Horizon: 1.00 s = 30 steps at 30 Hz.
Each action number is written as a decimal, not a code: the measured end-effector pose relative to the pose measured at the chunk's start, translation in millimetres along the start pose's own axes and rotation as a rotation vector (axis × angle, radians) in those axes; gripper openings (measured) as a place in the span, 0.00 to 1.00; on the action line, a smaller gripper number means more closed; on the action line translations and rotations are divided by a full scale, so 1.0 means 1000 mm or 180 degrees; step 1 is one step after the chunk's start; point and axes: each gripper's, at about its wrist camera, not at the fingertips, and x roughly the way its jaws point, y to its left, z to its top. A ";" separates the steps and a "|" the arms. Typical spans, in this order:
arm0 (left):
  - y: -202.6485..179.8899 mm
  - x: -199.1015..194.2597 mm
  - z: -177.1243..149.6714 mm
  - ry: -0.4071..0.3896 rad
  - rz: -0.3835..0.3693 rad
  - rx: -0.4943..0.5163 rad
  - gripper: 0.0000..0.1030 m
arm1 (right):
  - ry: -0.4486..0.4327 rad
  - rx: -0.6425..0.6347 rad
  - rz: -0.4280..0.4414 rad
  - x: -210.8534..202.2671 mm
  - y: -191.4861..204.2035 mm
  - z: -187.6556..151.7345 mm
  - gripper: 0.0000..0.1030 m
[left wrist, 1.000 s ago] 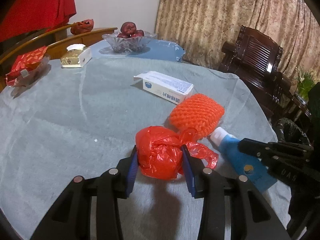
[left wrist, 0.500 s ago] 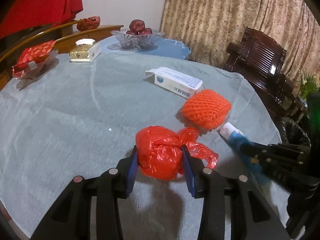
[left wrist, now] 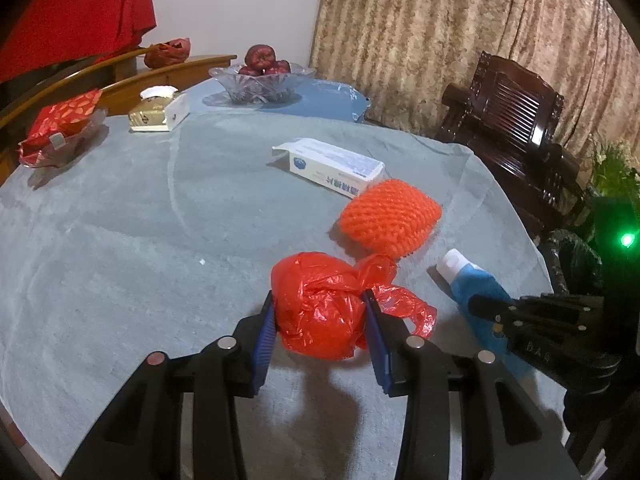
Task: Collect trash
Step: 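Carry the red bag and blue tube over the black bin with both tools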
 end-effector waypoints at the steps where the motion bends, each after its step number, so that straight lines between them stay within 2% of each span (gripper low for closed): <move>1: -0.001 0.000 0.000 -0.0006 0.0001 0.0010 0.40 | -0.0024 -0.0016 -0.0012 -0.002 0.001 0.001 0.01; 10: -0.017 -0.017 0.011 -0.0180 -0.0054 0.0074 0.40 | -0.0411 -0.0067 0.0053 -0.059 -0.003 0.013 0.01; 17: -0.051 -0.044 0.029 -0.0407 -0.0250 0.0165 0.40 | -0.0730 0.0028 0.0080 -0.111 -0.019 0.014 0.01; 23: -0.093 -0.061 0.039 -0.0537 -0.0472 0.0292 0.40 | -0.0965 0.0137 -0.0049 -0.156 -0.047 -0.001 0.01; 30: -0.154 -0.062 0.041 -0.0553 -0.0754 0.0541 0.40 | -0.1145 0.0417 -0.0341 -0.198 -0.105 -0.030 0.01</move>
